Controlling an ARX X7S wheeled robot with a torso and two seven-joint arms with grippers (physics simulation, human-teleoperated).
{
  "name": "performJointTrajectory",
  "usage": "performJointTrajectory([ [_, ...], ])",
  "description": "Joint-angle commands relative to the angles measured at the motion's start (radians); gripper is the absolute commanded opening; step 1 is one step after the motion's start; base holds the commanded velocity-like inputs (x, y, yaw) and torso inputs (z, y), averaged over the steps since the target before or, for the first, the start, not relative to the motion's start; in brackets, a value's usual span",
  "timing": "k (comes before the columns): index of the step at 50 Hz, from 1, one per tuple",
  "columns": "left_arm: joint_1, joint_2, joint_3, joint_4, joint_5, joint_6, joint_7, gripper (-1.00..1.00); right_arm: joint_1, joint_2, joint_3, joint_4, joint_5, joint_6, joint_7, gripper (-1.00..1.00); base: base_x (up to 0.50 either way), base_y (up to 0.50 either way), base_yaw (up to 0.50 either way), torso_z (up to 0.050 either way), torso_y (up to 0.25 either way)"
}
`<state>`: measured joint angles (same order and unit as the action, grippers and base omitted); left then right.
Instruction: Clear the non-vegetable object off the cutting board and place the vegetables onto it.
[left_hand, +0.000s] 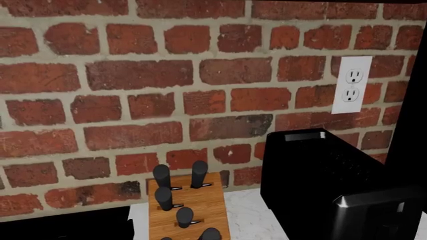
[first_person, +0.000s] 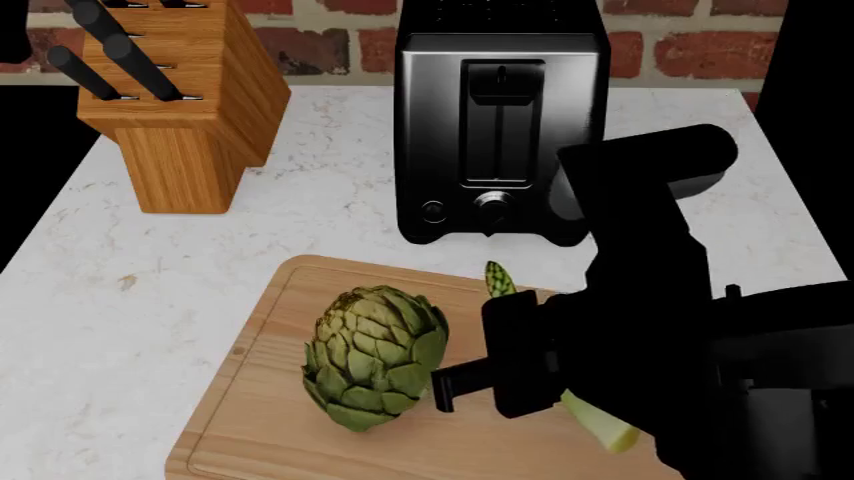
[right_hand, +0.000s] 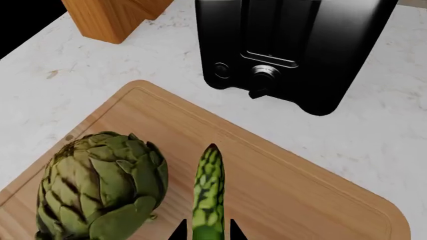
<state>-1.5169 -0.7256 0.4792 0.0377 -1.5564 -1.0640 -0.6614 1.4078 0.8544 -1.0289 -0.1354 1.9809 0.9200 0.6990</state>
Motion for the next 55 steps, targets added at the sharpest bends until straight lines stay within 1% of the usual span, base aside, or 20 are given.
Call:
performJointTrajectory([
  [1,-0.004,-0.001,0.000,0.003,-0.007,-0.001,-0.006,1.00,-0.070,0.012,-0.004,-0.002,-0.043,-0.031,-0.044,-1.00,0.00,0.00,0.00,0.000,0.000],
  [8,-0.011,-0.002,-0.001,0.005,-0.012,-0.003,-0.011,1.00,-0.105,0.018,-0.008,-0.005,-0.052,-0.047,-0.062,-1.00,0.00,0.00,0.00,0.000,0.000],
  [19,-0.010,-0.006,-0.002,0.004,-0.015,0.000,-0.010,1.00,-0.114,0.023,-0.011,-0.001,-0.052,-0.048,-0.065,-1.00,0.00,0.00,0.00,0.000,0.000],
  [20,-0.011,-0.006,-0.001,0.003,-0.015,0.000,-0.010,1.00,-0.109,0.023,-0.011,0.001,-0.049,-0.046,-0.060,1.00,0.00,0.00,0.00,0.000,0.000],
  [27,-0.013,-0.006,0.001,0.005,-0.013,0.000,-0.008,1.00,-0.098,0.030,-0.006,-0.008,-0.041,-0.042,-0.049,1.00,0.00,0.00,0.00,0.000,0.000],
  [31,-0.014,-0.005,0.000,0.004,-0.019,0.001,-0.011,1.00,-0.070,0.038,0.001,-0.033,-0.018,-0.029,-0.019,1.00,0.00,0.00,0.00,0.000,0.000],
  [38,-0.008,-0.007,-0.001,0.014,-0.023,0.003,-0.011,1.00,0.051,0.045,0.026,-0.106,0.063,0.013,0.098,1.00,0.00,0.00,0.00,0.000,0.000],
  [45,-0.002,-0.011,0.002,0.015,-0.011,0.009,-0.006,1.00,0.122,0.064,0.040,-0.181,0.134,0.028,0.189,1.00,0.00,0.00,0.00,0.000,0.000],
  [51,0.020,-0.019,-0.002,0.025,-0.009,0.021,-0.008,1.00,0.170,0.121,0.081,-0.331,0.217,-0.030,0.323,1.00,0.00,0.00,0.00,0.000,0.000],
  [55,0.026,-0.029,-0.020,0.055,-0.030,0.030,-0.027,1.00,0.206,0.129,0.092,-0.389,0.268,-0.051,0.390,1.00,0.00,0.00,0.00,0.000,0.000],
])
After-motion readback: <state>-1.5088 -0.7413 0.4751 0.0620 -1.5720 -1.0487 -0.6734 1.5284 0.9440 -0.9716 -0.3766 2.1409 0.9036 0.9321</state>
